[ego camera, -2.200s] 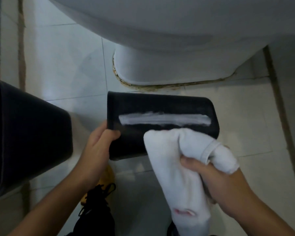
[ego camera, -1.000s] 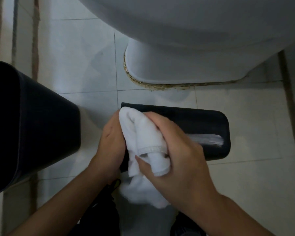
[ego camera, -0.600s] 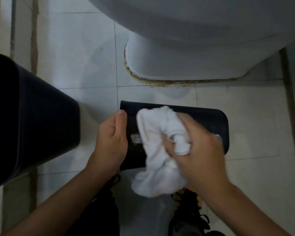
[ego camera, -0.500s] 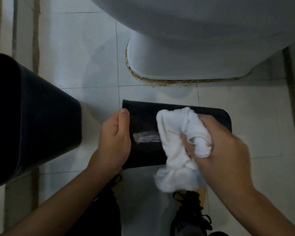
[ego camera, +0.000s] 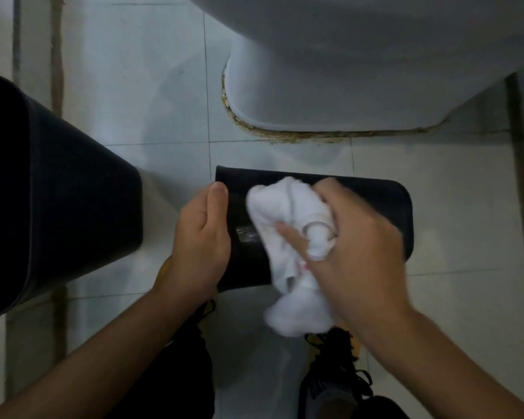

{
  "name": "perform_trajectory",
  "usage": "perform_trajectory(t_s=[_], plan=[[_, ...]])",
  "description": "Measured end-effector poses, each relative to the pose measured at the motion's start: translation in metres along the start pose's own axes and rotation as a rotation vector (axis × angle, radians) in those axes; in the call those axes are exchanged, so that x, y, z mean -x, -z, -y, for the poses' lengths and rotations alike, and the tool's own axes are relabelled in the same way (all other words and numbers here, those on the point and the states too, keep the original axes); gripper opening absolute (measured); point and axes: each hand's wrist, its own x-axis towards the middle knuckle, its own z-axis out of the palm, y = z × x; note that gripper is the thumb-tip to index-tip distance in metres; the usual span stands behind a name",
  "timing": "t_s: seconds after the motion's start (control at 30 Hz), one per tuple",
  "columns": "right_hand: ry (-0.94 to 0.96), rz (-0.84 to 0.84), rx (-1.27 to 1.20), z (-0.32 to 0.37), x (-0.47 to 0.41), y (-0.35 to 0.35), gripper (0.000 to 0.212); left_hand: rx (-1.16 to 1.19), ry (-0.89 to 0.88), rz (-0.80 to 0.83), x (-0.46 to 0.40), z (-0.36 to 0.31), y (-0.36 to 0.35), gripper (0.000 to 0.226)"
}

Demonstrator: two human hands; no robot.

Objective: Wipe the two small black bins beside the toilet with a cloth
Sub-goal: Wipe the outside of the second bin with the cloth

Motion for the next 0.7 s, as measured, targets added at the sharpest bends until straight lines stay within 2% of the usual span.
perform_trajectory(t_s=[0.07, 0.13, 0.17, 0.23, 0.3, 0.4, 0.47, 0.53, 0.6, 0.7], plan=[[-0.007, -0.047, 0.199, -0.021, 0.003, 0.019, 0.046, -0.033, 0.012, -0.015, 0.001, -0.003, -0.001, 0.041], [0.008, -0.119, 0.257, -0.039, 0.001, 0.029, 0.035, -0.04, -0.009, -0.028, -0.001, -0.007, -0.004, 0.042], [-0.019, -0.094, 0.19, -0.045, -0.001, 0.03, 0.029, -0.039, -0.011, -0.03, -0.001, -0.008, -0.005, 0.042], [-0.129, 0.022, -0.065, -0.044, -0.006, 0.027, 0.033, -0.04, 0.0, -0.03, -0.001, -0.008, -0.004, 0.043], [-0.185, 0.029, -0.26, -0.038, -0.01, 0.027, 0.037, -0.036, 0.016, -0.046, -0.001, -0.007, -0.002, 0.043], [-0.102, 0.095, -0.39, -0.019, -0.011, 0.026, 0.023, -0.025, 0.021, -0.066, 0.001, -0.007, -0.002, 0.041], [-0.056, 0.127, -0.403, -0.005, -0.017, 0.023, 0.02, -0.025, 0.014, -0.064, 0.0, -0.006, -0.001, 0.043], [-0.041, 0.045, -0.276, -0.002, -0.027, 0.02, 0.027, -0.018, 0.014, -0.052, 0.0, -0.005, 0.0, 0.045], [-0.171, -0.043, -0.091, -0.01, -0.037, 0.019, 0.036, -0.019, 0.026, -0.051, -0.001, -0.005, 0.0, 0.043], [-0.222, -0.304, 0.06, -0.027, -0.037, 0.013, 0.052, -0.048, 0.024, -0.061, -0.001, -0.006, -0.002, 0.043]])
